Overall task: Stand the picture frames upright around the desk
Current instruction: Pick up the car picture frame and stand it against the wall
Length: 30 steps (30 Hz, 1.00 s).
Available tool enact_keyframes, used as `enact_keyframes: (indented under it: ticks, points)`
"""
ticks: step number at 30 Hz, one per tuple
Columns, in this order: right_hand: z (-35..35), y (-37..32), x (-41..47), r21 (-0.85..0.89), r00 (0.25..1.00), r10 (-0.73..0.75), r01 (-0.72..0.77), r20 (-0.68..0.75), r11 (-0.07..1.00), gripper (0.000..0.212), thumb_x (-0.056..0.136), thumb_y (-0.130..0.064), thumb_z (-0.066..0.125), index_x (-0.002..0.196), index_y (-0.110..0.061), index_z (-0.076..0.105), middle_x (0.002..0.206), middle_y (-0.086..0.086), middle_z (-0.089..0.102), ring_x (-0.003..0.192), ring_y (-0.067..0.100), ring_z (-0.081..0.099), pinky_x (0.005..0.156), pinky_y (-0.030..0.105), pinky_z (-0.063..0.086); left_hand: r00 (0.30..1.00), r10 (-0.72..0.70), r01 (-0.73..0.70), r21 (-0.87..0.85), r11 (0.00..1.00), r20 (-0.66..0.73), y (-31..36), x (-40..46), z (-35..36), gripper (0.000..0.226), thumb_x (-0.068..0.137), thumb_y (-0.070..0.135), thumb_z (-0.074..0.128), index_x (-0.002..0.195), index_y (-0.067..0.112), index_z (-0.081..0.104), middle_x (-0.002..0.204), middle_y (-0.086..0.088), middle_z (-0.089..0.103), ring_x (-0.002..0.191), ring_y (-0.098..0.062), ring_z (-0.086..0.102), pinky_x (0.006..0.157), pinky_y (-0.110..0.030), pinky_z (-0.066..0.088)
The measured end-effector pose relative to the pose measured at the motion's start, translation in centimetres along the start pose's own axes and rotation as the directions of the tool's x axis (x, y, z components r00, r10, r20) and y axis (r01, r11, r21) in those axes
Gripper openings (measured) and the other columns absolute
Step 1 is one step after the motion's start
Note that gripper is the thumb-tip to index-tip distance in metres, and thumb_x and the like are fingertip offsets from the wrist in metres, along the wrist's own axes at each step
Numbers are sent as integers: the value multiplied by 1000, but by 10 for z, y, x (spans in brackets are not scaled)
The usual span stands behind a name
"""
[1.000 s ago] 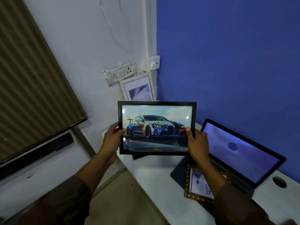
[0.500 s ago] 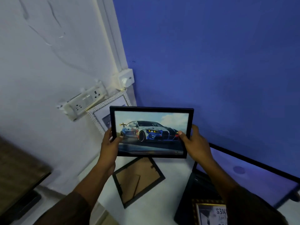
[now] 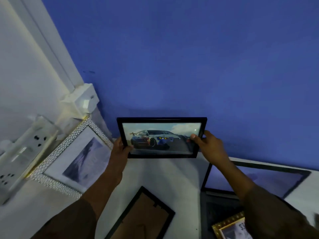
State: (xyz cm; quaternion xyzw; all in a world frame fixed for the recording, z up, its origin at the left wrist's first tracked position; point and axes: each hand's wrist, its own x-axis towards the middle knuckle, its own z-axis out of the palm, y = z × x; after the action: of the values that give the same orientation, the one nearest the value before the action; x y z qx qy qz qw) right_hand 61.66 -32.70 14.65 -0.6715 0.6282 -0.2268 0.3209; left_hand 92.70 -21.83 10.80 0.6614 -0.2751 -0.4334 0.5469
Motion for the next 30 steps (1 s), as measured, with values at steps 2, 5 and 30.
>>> enact_keyframes:
  ticks: [2, 5, 30]
  points:
    - [4, 8, 7, -53, 1000, 28, -28, 13, 998, 50, 96, -56, 57, 120, -14, 69, 108, 9, 77, 100, 30, 70, 58, 24, 40, 999, -22, 21, 43, 999, 30, -11, 25, 6, 56, 94, 5, 61, 147, 17, 49, 142, -8, 60, 128, -29, 57, 109, -47, 46]
    - [9, 22, 21, -107, 997, 81, -78, 17, 991, 47, 95, -54, 59, 103, -10, 74, 96, 12, 78, 91, 29, 72, 57, 27, 41, 992, -86, 77, 92, 993, 95, -30, 61, 15, 55, 90, 6, 65, 143, 19, 53, 139, -6, 62, 128, -30, 58, 108, -49, 48]
    - [22, 53, 91, -48, 895, 443, -441, 50, 896, 47, 92, -49, 67, 114, -8, 73, 112, 16, 72, 109, 37, 65, 83, 34, 46, 935, -254, 185, 272, 944, 246, -56, 114, 55, 87, 81, 41, 72, 156, 34, 28, 153, 4, 48, 138, -20, 48, 118, -47, 37]
